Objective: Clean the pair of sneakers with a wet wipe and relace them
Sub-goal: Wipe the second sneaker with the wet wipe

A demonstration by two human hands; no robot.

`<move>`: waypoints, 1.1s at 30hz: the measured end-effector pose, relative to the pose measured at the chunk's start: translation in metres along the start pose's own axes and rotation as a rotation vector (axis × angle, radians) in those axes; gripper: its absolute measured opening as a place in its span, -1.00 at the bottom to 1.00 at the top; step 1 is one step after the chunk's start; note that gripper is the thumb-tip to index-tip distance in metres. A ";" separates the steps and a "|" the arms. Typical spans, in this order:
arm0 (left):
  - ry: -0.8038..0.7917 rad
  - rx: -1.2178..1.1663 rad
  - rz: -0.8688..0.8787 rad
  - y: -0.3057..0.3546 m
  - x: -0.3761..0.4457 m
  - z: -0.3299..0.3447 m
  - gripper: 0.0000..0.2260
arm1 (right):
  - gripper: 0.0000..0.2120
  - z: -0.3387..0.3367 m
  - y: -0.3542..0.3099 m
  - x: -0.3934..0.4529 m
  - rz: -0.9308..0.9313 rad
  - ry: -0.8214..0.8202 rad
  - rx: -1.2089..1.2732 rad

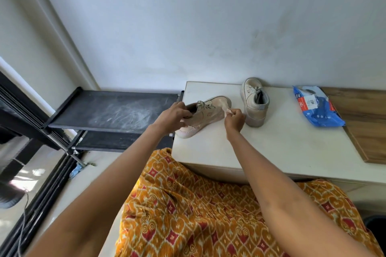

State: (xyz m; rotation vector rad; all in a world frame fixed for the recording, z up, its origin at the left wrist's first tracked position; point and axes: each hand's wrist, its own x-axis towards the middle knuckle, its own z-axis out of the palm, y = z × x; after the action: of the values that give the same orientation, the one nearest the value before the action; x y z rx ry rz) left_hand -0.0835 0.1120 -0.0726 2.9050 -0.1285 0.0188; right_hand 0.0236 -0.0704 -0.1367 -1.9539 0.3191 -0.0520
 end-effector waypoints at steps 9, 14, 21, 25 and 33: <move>0.307 -0.099 0.055 0.016 -0.003 0.018 -0.85 | -0.79 0.026 0.005 -0.062 -0.027 -0.042 0.096; 0.304 -0.142 -0.021 0.030 0.003 0.017 -0.86 | -0.83 0.034 0.016 -0.116 -0.272 -0.143 0.075; 0.139 -0.193 0.024 0.016 0.005 0.002 -0.81 | -0.85 0.025 0.009 -0.102 -0.226 -0.121 0.093; 0.142 -0.173 -0.014 0.011 0.007 0.003 -0.82 | -0.79 0.011 0.001 -0.072 -0.118 -0.013 0.119; 0.185 -0.166 0.030 0.030 0.010 0.005 -0.87 | -0.76 0.016 -0.010 -0.072 -0.199 -0.059 0.101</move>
State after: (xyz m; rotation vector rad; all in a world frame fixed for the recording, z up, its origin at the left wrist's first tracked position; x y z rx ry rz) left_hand -0.0765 0.0813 -0.0706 2.7187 -0.1349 0.2679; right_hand -0.0406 -0.0345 -0.1257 -1.8773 0.0812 -0.1367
